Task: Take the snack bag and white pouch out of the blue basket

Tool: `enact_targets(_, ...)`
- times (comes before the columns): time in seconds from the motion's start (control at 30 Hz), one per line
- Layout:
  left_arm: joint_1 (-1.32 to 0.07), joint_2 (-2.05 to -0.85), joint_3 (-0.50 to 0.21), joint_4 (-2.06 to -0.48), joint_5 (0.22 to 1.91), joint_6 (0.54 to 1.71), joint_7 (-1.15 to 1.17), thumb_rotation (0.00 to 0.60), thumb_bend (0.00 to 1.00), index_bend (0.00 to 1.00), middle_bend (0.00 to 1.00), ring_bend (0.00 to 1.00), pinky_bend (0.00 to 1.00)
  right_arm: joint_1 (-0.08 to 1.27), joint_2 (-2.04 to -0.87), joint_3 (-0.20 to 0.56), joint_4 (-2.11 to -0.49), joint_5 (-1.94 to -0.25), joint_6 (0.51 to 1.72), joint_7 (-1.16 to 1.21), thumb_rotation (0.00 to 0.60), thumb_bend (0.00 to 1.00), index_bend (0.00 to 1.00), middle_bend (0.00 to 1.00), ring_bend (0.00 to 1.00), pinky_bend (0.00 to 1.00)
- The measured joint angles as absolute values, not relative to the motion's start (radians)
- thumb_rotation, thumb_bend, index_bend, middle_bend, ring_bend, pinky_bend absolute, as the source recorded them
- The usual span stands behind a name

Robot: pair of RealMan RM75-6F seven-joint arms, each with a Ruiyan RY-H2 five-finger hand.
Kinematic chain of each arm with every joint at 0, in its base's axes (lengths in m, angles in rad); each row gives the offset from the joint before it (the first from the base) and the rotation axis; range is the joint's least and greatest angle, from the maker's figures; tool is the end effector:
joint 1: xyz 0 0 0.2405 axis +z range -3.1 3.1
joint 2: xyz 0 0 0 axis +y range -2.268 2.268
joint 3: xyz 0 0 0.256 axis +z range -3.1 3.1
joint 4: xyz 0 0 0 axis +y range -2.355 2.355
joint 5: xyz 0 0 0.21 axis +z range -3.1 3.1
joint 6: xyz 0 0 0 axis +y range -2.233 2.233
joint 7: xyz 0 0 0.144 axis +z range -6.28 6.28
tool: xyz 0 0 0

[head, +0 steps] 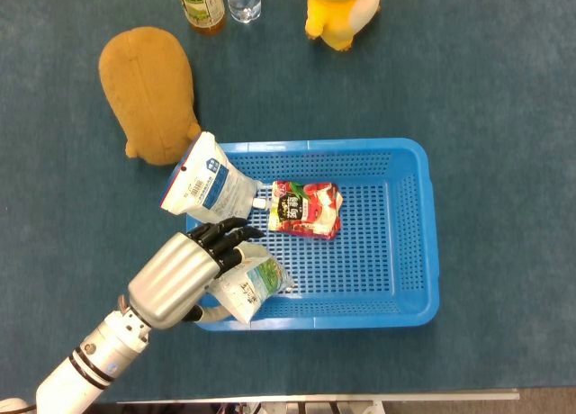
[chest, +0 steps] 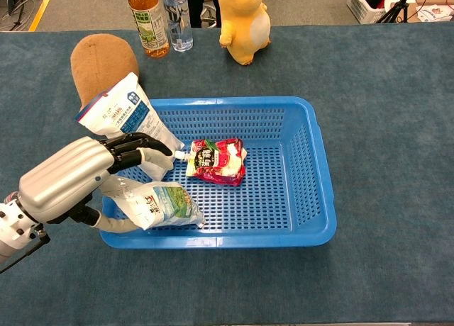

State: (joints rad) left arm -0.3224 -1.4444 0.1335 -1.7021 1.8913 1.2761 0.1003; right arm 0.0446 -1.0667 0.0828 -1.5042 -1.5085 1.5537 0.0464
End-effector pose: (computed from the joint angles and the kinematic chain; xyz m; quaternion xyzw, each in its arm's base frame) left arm -0.1696 0.1591 0.0060 -0.7593 -0.3560 -0.4808 0.2560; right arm -0.3329 -0.1757 0.2012 0.5869 -0.3313 0.3777 0.6349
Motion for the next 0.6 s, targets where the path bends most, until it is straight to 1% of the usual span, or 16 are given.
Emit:
enact_targets(0.4,-0.352,-1.453,0.120,-1.688,1.888,1.274,0.101,0.600,0.13,0.31,0.28,0.19,0.35,0.039,-1.072,0.082,-1.500,-1.509,1.556,0.055,0.600,0.08,0.25,0.32,0.28,0.46)
enact_targets(0.47,-0.357,-1.454,0.119,-1.685,1.884,1.269,0.099,0.600,0.17,0.31,0.29,0.19,0.35,0.039,-1.073,0.082,-1.499,-1.508,1.556,0.056,0.600,0.08,0.25,0.32,0.28,0.46)
enact_targets(0.6,-0.365,-1.455,0.120,-1.681,1.876,1.261,0.100,0.600,0.32,0.32,0.31,0.19,0.35,0.038,-1.074,0.081,-1.497,-1.507,1.555,0.058,0.600,0.08,0.25,0.32,0.28,0.46)
